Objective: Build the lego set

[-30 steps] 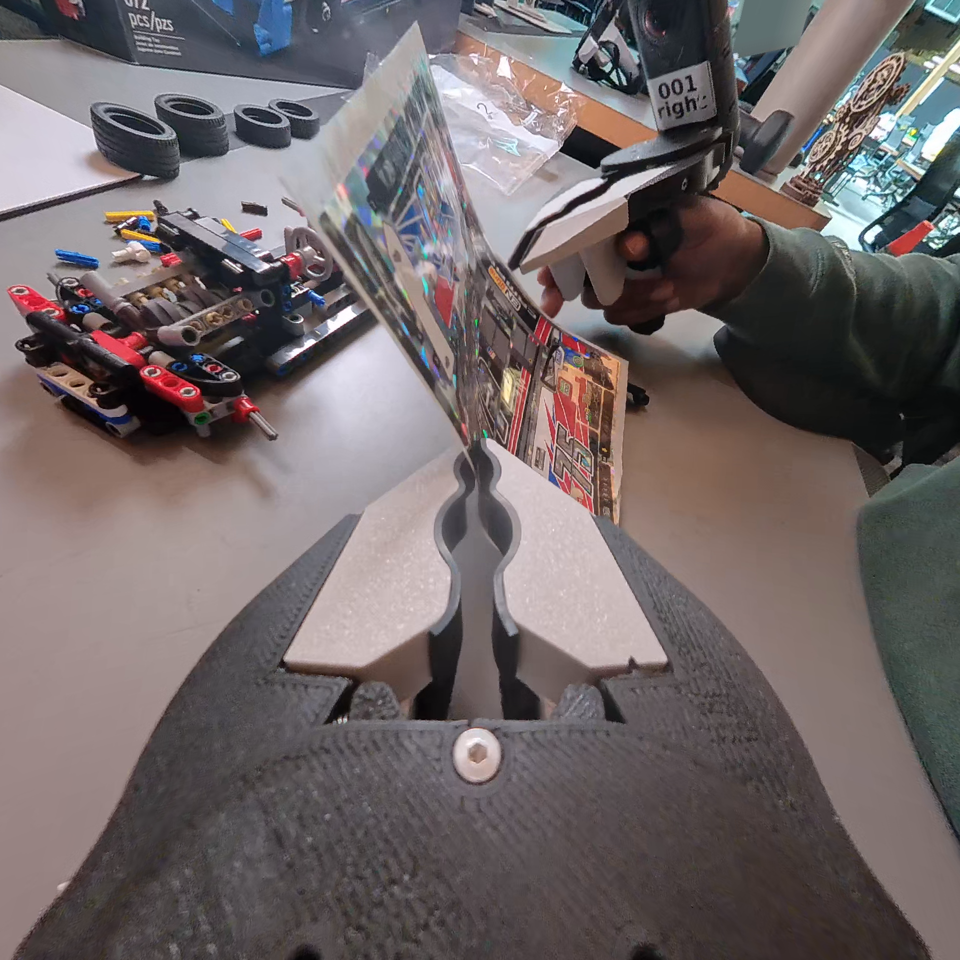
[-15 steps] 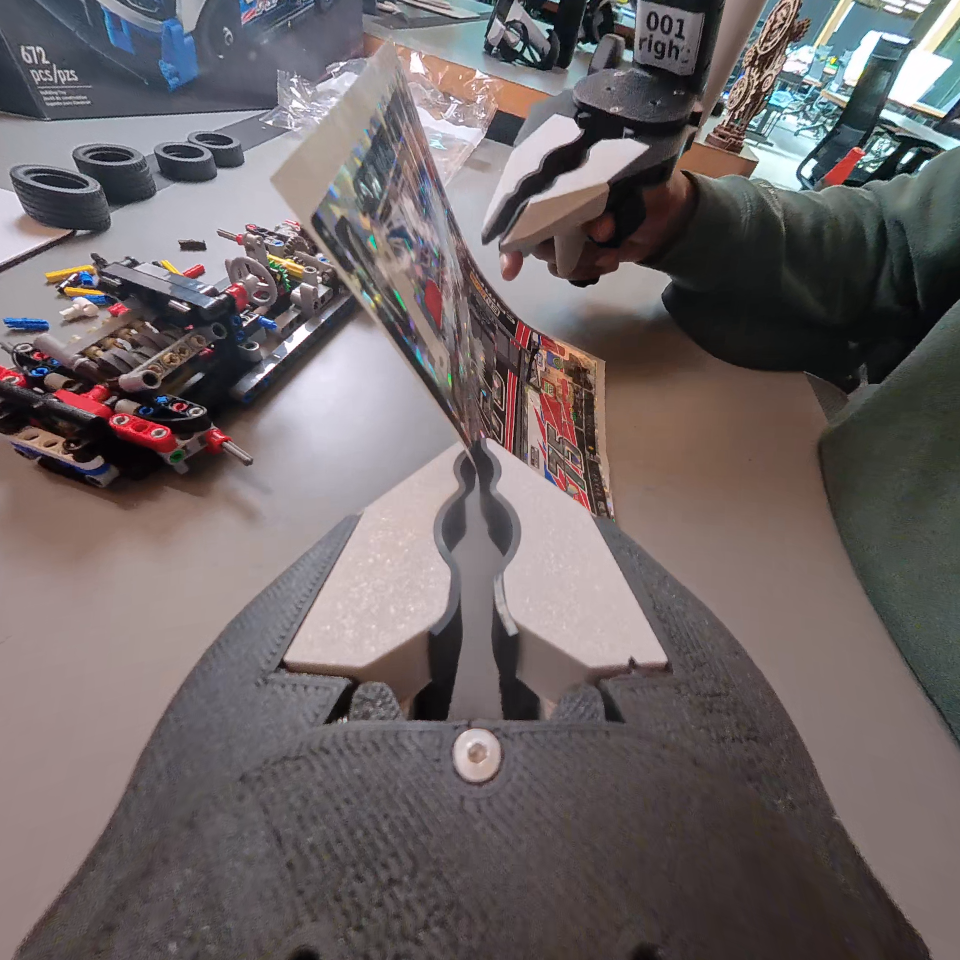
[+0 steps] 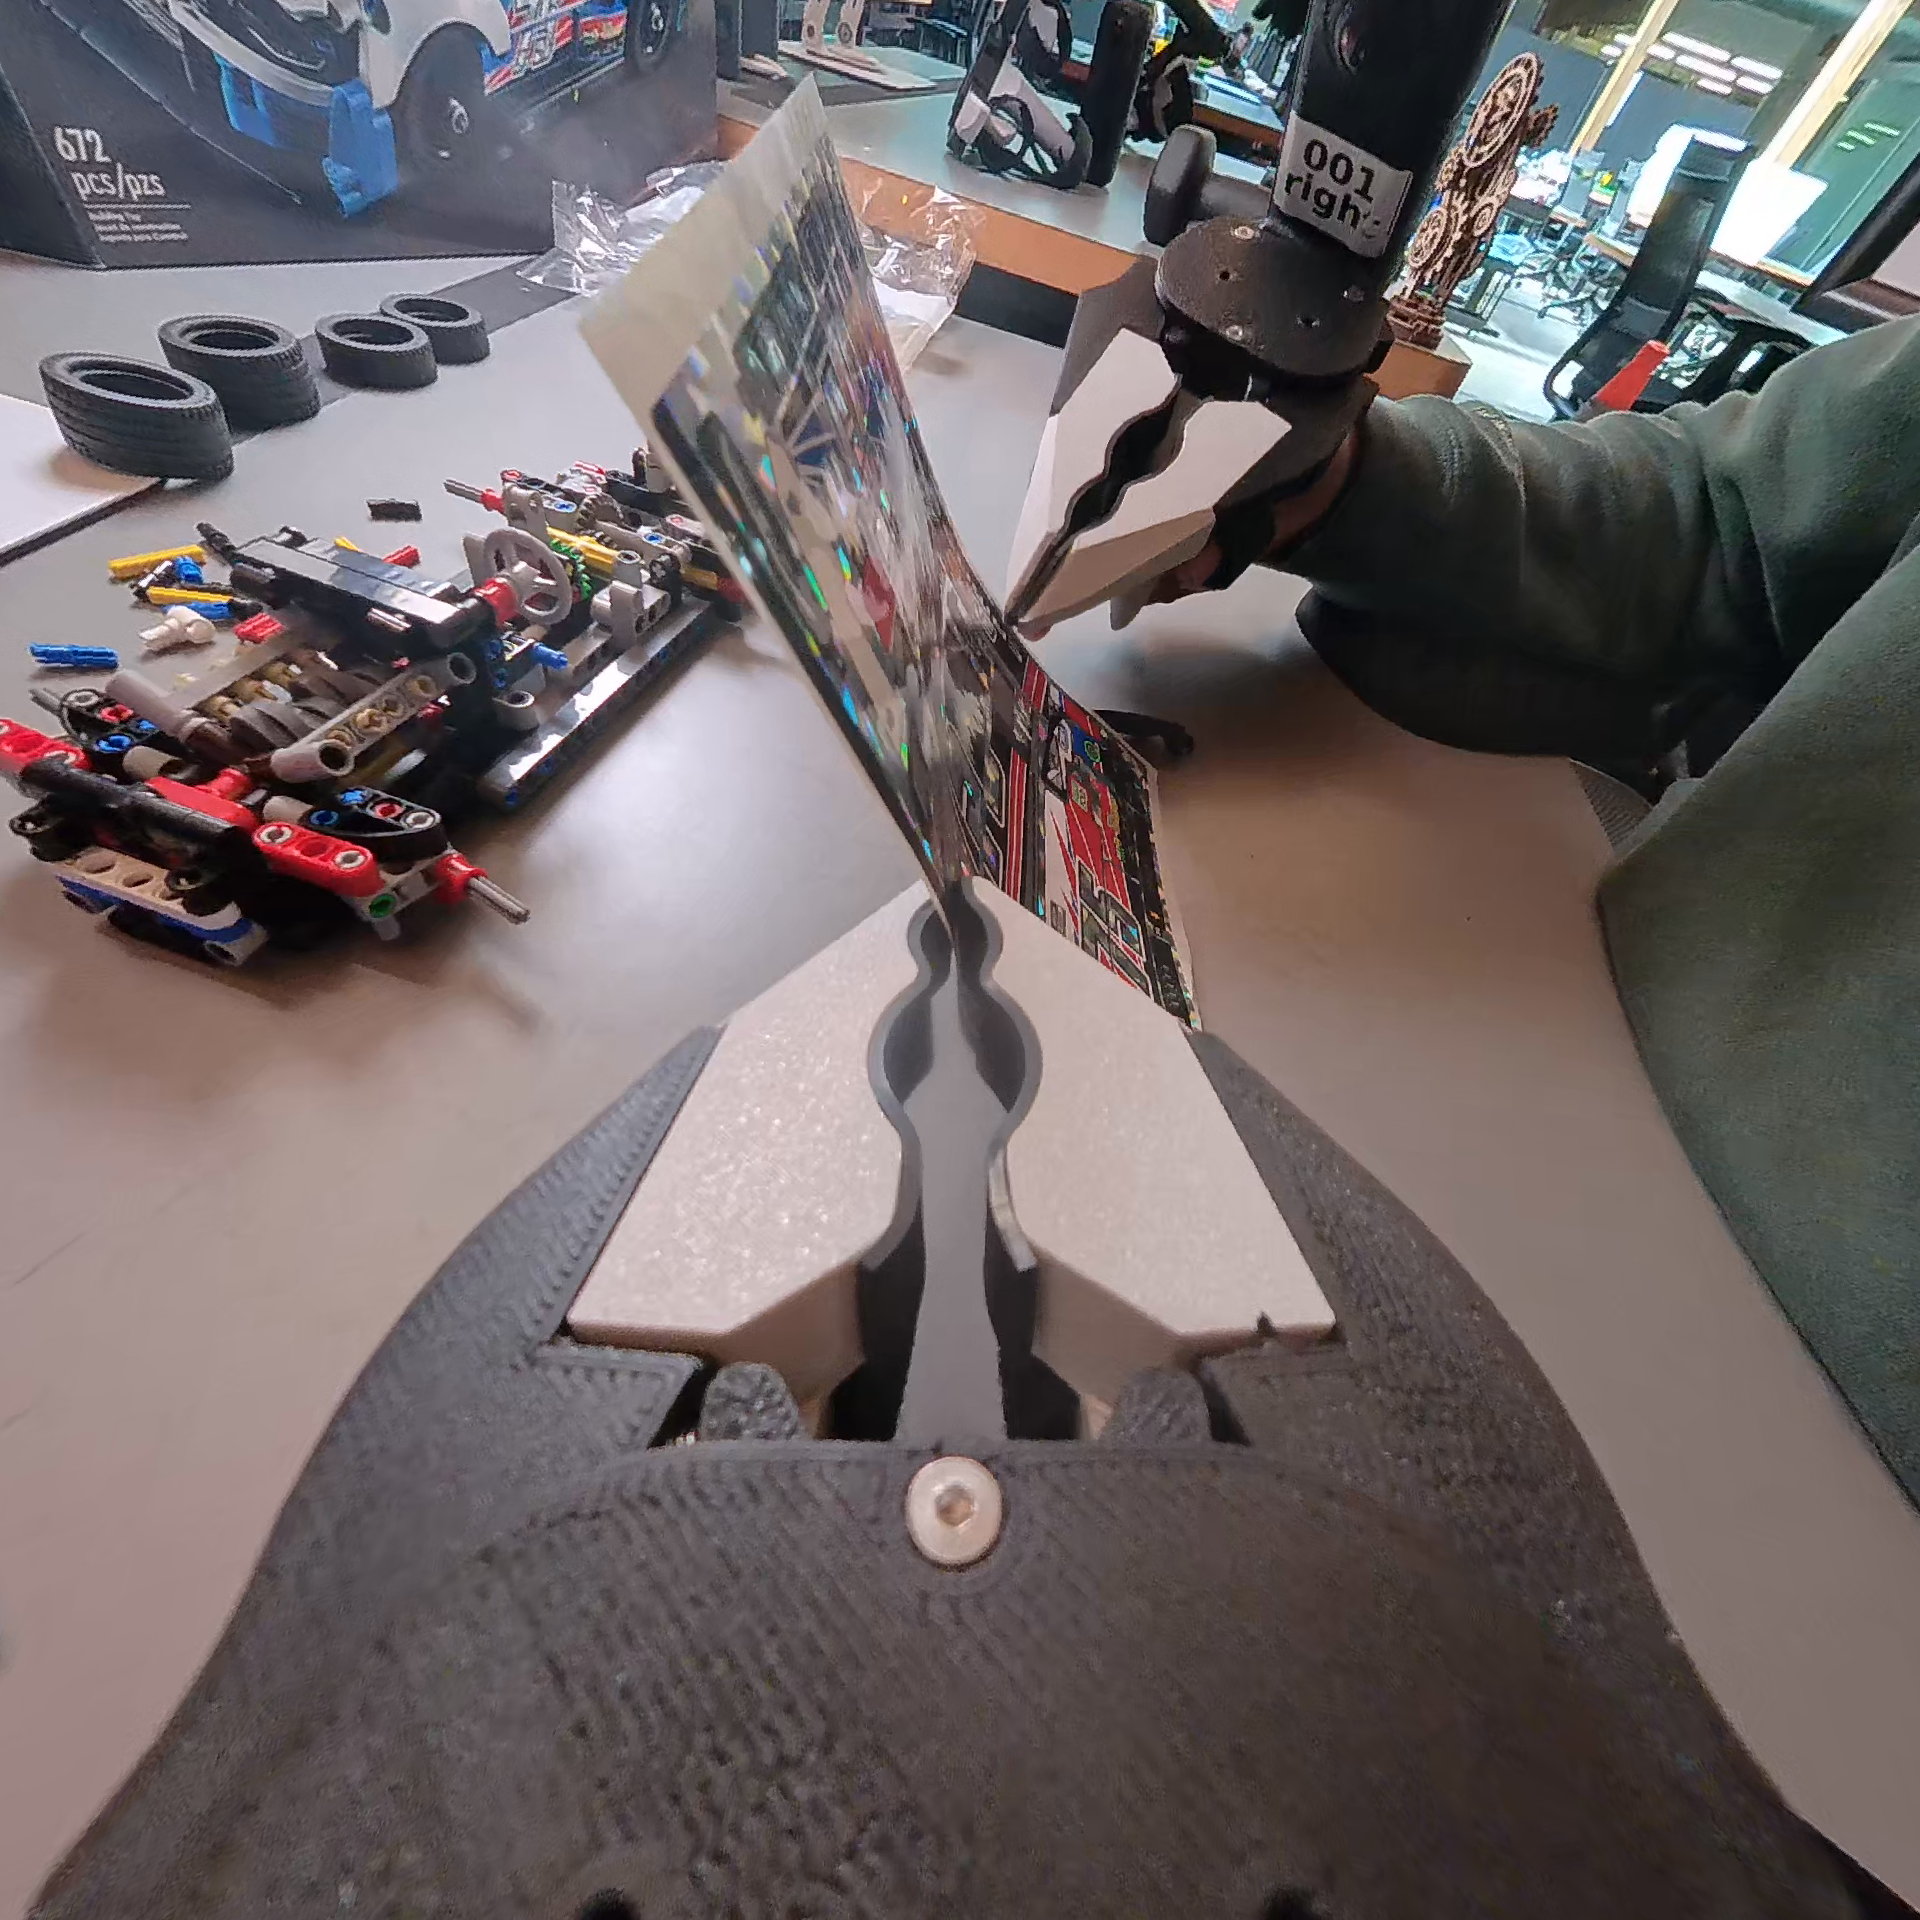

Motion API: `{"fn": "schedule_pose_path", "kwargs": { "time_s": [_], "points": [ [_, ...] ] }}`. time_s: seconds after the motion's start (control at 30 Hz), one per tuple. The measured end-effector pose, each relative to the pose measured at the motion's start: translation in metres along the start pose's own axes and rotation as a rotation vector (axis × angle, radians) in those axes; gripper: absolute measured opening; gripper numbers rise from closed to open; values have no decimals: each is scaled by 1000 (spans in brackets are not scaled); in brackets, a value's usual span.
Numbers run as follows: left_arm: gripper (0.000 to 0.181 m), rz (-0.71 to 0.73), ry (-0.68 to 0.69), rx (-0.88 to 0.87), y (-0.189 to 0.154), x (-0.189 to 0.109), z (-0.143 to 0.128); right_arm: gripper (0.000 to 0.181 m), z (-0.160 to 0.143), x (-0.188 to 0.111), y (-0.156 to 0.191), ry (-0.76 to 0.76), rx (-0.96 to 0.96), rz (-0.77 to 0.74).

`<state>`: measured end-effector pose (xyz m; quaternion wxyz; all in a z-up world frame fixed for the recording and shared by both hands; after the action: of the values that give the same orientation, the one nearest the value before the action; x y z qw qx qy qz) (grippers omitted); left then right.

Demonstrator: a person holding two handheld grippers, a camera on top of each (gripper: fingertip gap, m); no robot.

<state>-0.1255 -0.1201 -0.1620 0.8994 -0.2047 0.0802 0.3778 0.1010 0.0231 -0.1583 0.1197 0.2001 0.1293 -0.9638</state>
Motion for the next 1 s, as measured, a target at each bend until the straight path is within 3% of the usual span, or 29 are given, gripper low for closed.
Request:
{"fn": "schedule_pose_path", "kwargs": {
  "time_s": [0.53,1.0],
  "points": [
    [0,-7,19,-28,2,1,-3,0,3,9,17,33,-88,37],
    [0,-12,35,-44,1,3,-3,0,18,30,43,90,-269,-57]
  ]
}}
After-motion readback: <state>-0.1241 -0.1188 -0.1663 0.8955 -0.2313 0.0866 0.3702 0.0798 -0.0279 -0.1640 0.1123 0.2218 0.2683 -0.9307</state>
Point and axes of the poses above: each gripper's, where its closed fingertips meet, x out along the fingers, z out of its top, y = z × x across the jaws, the point moved 9 cm from there along -x, back along the fingers, and after that the axes turned 6 degrees about -x, right-handed, at the moved point
